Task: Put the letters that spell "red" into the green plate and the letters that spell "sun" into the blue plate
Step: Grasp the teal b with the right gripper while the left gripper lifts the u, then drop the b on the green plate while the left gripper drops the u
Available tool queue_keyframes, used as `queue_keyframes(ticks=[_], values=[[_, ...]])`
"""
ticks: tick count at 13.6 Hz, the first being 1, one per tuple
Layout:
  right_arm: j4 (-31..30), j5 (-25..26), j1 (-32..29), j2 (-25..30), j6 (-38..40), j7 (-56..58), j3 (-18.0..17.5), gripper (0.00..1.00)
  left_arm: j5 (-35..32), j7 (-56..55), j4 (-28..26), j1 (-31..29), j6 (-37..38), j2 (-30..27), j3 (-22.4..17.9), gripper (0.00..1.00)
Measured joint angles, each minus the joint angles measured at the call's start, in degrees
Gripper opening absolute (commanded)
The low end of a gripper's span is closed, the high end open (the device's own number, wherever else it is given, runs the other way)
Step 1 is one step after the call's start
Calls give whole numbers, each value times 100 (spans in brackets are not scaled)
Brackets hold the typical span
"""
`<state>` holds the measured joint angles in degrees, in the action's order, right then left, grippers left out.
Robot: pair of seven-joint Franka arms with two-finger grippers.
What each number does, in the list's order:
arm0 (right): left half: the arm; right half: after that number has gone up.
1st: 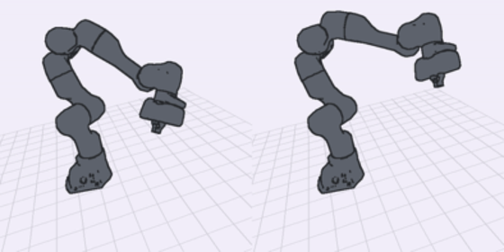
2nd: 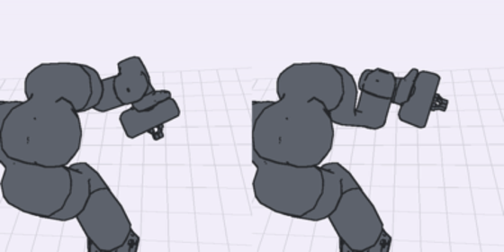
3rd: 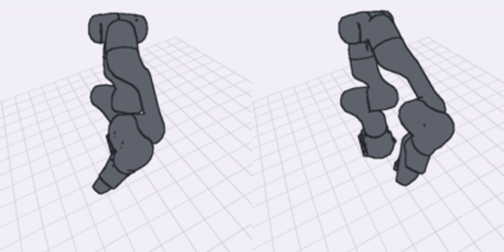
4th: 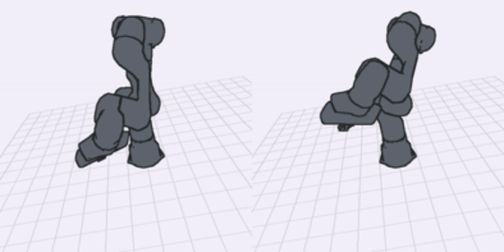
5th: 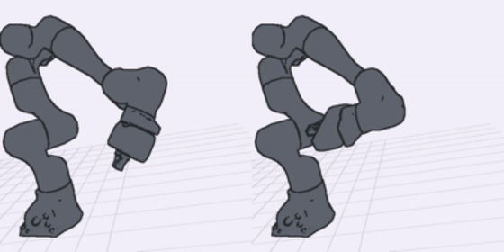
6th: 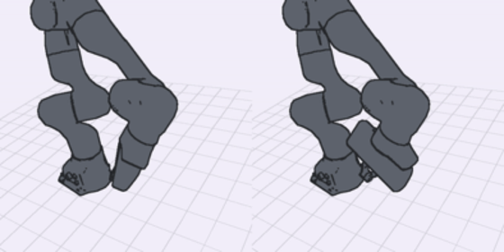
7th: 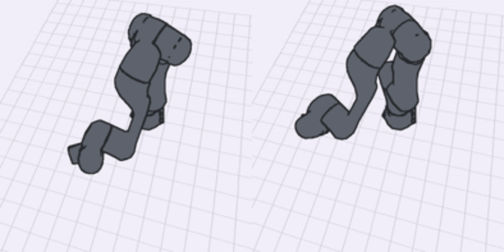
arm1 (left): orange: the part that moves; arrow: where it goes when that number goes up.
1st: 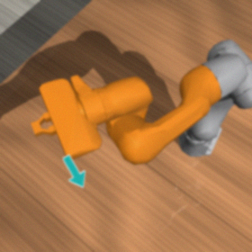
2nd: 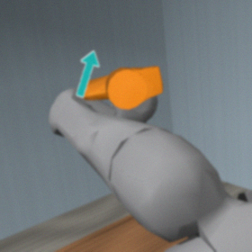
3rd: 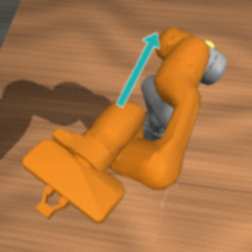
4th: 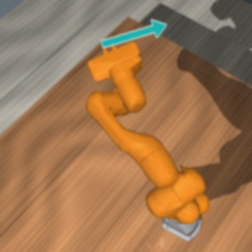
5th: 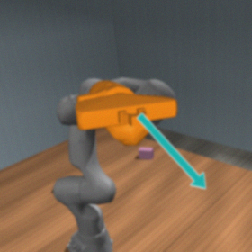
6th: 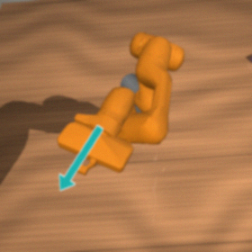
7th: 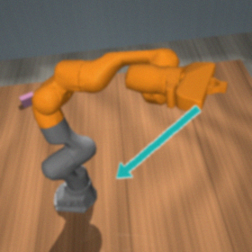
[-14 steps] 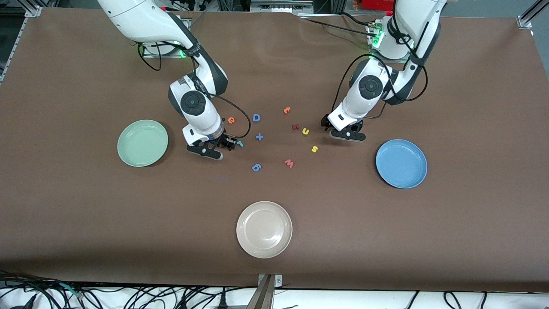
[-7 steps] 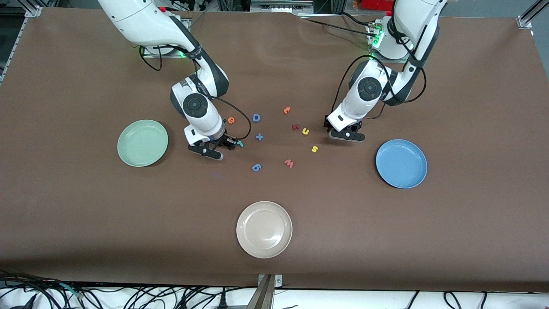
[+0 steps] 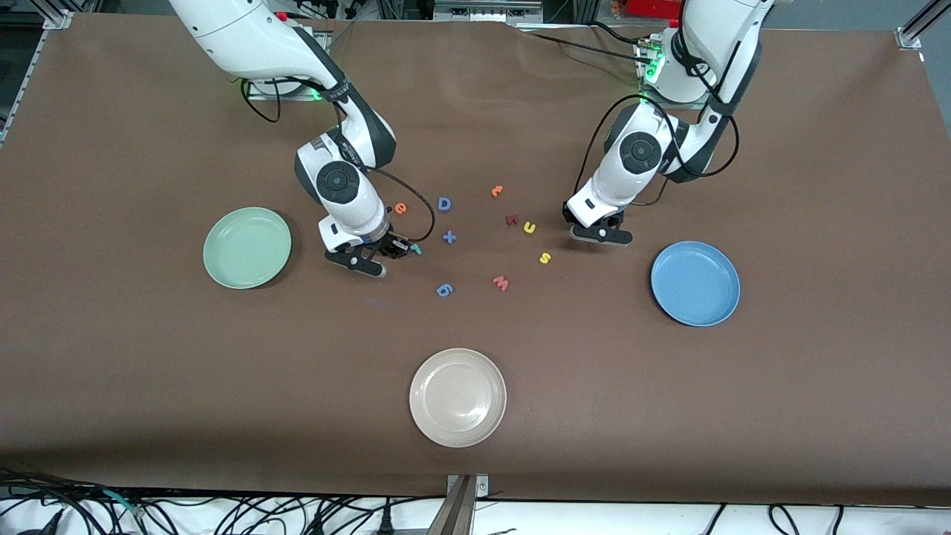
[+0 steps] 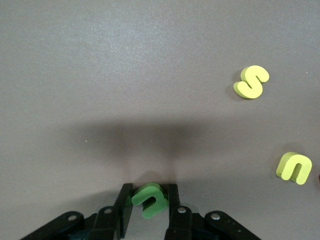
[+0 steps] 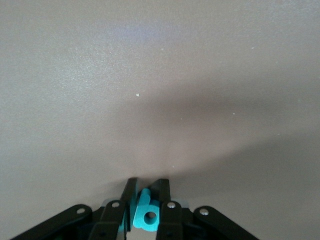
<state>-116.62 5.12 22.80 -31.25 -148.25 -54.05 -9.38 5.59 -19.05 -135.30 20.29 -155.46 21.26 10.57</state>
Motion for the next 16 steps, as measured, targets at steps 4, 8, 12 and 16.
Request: queue_keyframes(ticks=[4,8,12,16], values=[[11,0,1,1,-5,-1,-3,4,0,0,158,-48,179,-56,-49,12],[18,0,1,1,-6,-4,-4,0,-577,3,1543,-462,2489,-223,-118,13],[52,0,0,29,5,-4,-2,0,-729,696,2408,-1175,3514,-224,-159,13],[390,15,-43,518,1281,137,166,0,-730,1741,2508,-2067,3504,108,-184,14]])
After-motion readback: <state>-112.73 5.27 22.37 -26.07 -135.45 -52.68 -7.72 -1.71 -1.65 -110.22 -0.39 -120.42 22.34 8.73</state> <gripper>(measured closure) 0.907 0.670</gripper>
